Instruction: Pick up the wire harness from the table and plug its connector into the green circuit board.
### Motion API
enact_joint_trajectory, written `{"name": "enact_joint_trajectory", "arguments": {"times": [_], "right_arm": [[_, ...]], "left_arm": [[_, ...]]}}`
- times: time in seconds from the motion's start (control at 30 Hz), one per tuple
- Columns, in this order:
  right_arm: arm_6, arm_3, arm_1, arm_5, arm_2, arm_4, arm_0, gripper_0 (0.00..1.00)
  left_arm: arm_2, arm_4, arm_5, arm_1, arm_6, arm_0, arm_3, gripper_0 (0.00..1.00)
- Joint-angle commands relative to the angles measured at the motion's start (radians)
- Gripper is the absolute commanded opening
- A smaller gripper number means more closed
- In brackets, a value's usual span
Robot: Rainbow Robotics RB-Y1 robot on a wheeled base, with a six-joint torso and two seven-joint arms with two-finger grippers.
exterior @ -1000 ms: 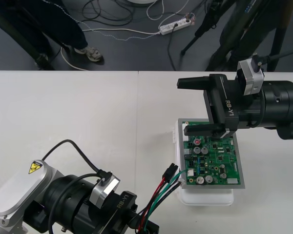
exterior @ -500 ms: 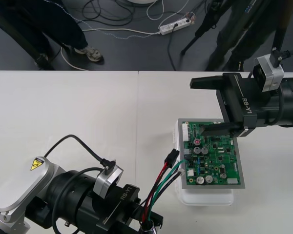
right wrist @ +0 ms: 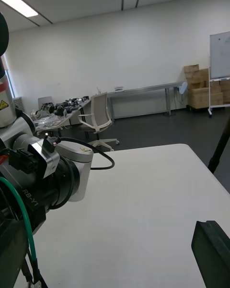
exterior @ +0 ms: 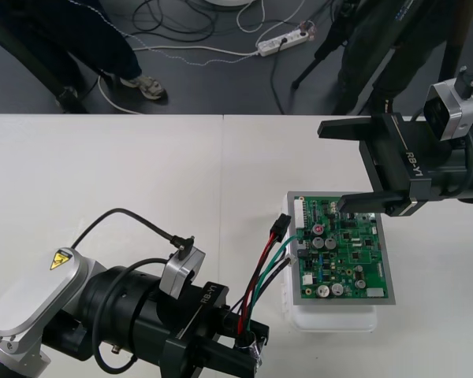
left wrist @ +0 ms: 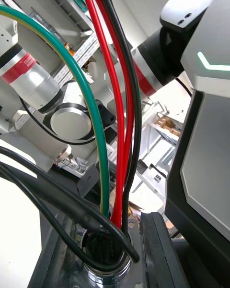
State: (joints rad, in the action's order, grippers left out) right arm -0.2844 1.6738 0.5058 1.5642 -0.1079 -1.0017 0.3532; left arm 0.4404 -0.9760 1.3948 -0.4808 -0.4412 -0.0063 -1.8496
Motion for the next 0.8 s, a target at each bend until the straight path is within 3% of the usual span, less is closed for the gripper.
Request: {"name": "enact_joint_trajectory", "arguments": {"times": [0.03, 0.8], "right_arm": [[-0.059, -0.062, 0.042, 0.007, 0.074, 0.057, 0.064, 1.0], [-0.059, -0.102, 0.046, 0.007, 0.297, 0.189, 0.128, 1.0]], "left_arm": [[0.014, 0.017, -0.057, 0.013, -0.053, -0.026, -0.031, 0.0], [0.047, 0.008, -0.097, 0.037, -0.08, -0.069, -0.031, 0.0]]}}
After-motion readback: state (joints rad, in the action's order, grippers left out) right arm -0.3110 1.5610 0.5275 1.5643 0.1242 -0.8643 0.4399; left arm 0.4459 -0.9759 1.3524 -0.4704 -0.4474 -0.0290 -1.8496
